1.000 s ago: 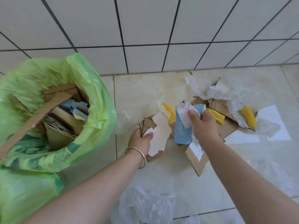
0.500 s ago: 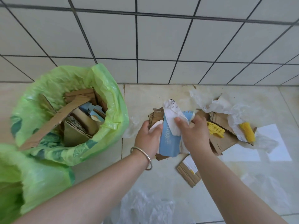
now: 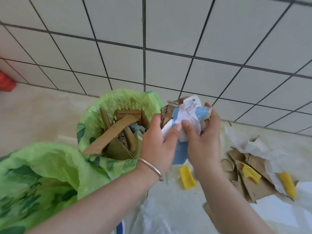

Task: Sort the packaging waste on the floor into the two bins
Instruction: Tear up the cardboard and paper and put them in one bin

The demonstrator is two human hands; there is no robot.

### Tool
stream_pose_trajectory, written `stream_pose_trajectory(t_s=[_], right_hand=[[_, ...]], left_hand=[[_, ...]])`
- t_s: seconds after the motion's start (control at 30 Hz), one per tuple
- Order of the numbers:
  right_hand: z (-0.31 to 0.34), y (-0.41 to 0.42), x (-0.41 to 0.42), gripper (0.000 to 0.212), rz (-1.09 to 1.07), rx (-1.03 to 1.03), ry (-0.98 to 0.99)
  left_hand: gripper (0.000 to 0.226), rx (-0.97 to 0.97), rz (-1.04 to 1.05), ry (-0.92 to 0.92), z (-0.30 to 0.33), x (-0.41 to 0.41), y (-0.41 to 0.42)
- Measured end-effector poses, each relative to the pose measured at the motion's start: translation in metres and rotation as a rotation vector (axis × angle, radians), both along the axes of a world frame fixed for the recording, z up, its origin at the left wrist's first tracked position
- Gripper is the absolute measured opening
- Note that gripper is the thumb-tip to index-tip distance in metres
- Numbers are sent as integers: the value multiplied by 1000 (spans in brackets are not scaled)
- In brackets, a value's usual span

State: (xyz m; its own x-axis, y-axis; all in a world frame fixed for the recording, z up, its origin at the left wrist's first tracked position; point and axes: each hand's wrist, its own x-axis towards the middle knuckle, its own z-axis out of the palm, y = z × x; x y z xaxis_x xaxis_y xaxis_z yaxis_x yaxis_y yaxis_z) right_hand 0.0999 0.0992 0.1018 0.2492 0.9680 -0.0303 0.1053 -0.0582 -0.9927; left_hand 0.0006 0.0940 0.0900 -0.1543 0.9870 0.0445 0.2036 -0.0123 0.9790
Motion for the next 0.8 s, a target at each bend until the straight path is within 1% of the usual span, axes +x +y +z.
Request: stream_pose_trajectory(t_s=[0.03, 0.13, 0.2, 0.27, 0.3, 0.37, 0.4, 0.43, 0.47, 0.5, 0.53, 0.57, 0.67, 0.73, 0.8], right_hand=[[0, 3, -9, 48, 21, 1, 10], [0, 10, -34, 37, 50, 15, 28], [-2, 14, -51, 28, 68, 32, 39], [-6, 19, -67, 23, 101, 28, 23], [-9, 22, -75, 23, 119, 15, 14], [-19, 28, -88, 27, 152, -25, -4], [-24, 30, -93, 28, 164, -54, -19], [-31, 32, -97, 28, 177, -87, -51], [-37, 33, -100, 26, 195, -121, -108], [-43, 33, -102, 21, 216, -156, -177], [-46, 34, -104, 12, 238, -195, -258], [-48, 36, -106, 10, 263, -239, -350], [-57, 44, -116, 30, 366, -379, -664], [-61, 46, -122, 32, 452, -463, -906], [-64, 46, -125, 27, 542, -521, -1081]], left_hand=[[28, -7, 26, 16, 1, -8, 1], [33, -19, 46, -10, 2, -34, 5], [44, -50, 40, -36, 2, -52, 9], [57, -134, 48, -64, -1, -71, 15], [56, -166, 60, -79, -3, -80, 19], [31, -162, 55, -88, -10, -99, 26], [24, -183, 54, -63, -15, -107, 28], [25, -223, 50, -15, -21, -113, 29], [32, -284, 49, 62, -29, -120, 29], [37, -333, 46, 151, -34, -123, 30], [39, -376, 45, 254, -39, -127, 31], [40, -407, 35, 356, -42, -130, 32], [47, -530, -81, 642, -46, -130, 37], [48, -618, -188, 775, -52, -126, 43], [46, -711, -298, 904, -58, -121, 46]])
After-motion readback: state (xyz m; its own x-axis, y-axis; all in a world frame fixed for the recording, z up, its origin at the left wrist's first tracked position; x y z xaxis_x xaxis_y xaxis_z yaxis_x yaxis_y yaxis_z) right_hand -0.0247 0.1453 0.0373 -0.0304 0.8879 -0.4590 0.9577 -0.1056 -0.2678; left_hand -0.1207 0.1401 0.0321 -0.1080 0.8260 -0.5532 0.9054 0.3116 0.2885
